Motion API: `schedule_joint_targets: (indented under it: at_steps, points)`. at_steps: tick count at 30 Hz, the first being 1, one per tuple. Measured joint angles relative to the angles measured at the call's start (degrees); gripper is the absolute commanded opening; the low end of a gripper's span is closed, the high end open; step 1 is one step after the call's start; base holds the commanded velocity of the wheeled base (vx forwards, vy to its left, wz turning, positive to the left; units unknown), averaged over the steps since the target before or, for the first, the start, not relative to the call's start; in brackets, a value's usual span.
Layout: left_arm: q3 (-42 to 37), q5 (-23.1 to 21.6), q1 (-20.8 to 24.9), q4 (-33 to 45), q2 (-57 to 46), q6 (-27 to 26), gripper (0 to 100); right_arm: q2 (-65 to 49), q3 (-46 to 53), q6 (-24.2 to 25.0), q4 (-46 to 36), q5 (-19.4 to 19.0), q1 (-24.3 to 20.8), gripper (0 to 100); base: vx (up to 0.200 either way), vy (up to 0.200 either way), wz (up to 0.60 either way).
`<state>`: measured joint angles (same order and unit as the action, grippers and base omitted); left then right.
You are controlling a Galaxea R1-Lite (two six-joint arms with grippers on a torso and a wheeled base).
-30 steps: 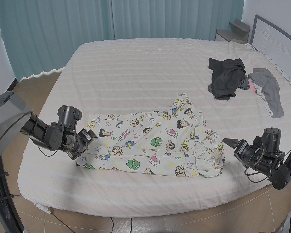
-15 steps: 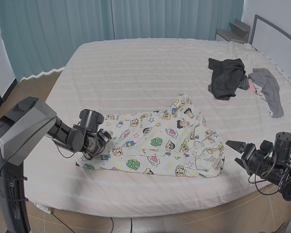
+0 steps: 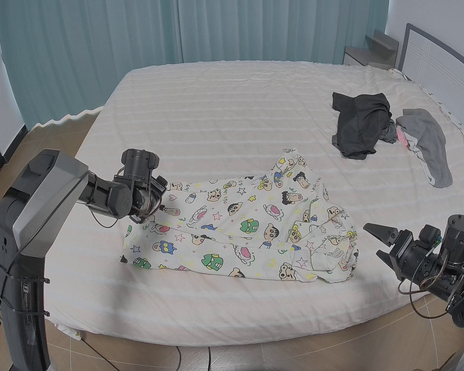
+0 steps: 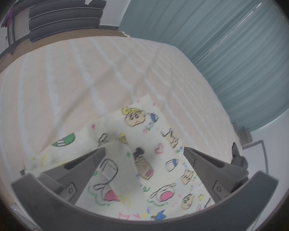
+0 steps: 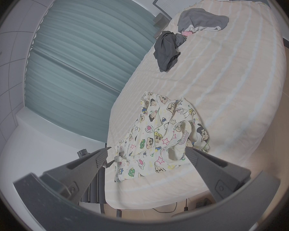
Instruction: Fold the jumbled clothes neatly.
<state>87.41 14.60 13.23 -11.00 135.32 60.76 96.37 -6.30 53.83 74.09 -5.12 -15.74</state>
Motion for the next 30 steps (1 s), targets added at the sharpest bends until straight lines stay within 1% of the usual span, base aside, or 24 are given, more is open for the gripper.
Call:
schedule_joint_targets:
  at_steps: [5, 7, 9, 11, 13, 15, 18, 26, 29, 30]
  points:
    - [4.22, 0.15, -3.08, 0.38, 0.52, -0.22, 100, 0.16, 1.34, -0.07, 1.15, -0.1, -0.51, 100, 0.0, 0.0, 0.0]
    - [4.63, -0.1, -4.33, 0.68, 0.62, -0.57, 100, 0.21, 1.6, -0.09, 1.23, -0.12, -0.71, 100, 0.0, 0.0, 0.0]
    - [4.05, -1.48, -5.0, 0.73, 0.44, -1.41, 100, 0.24, 1.77, -0.09, 1.28, -0.13, -0.74, 100, 0.0, 0.0, 0.0]
    - [2.5, -4.38, -5.73, 0.79, -0.15, -2.79, 100, 0.33, 1.9, -0.11, 1.3, -0.12, -0.79, 100, 0.0, 0.0, 0.0]
    - [0.73, -8.81, -6.7, 0.74, -1.06, -4.51, 100, 0.44, 2.04, -0.16, 1.3, -0.13, -0.85, 100, 0.0, 0.0, 0.0]
    - [-1.6, -14.65, -7.85, 0.6, -2.44, -7.36, 100, 0.6, 2.15, -0.24, 1.32, -0.13, -0.93, 100, 0.0, 0.0, 0.0]
    - [-5.44, -20.76, -8.98, 0.38, -4.53, -13.98, 100, 0.79, 2.28, -0.33, 1.34, -0.13, -1.12, 100, 0.0, 0.0, 0.0]
    - [-16.02, -32.61, -13.23, -3.18, -8.67, -41.72, 100, 1.23, 2.62, -0.51, 1.39, -0.13, -1.46, 100, 0.0, 0.0, 0.0]
    - [-19.22, -36.61, -14.79, -4.06, -9.5, -50.38, 100, 1.32, 2.78, -0.62, 1.37, -0.13, -1.57, 100, 0.0, 0.0, 0.0]
    - [-19.91, -37.67, -15.07, -4.33, -9.63, -51.85, 100, 1.34, 2.83, -0.68, 1.37, -0.13, -1.67, 100, 0.0, 0.0, 0.0]
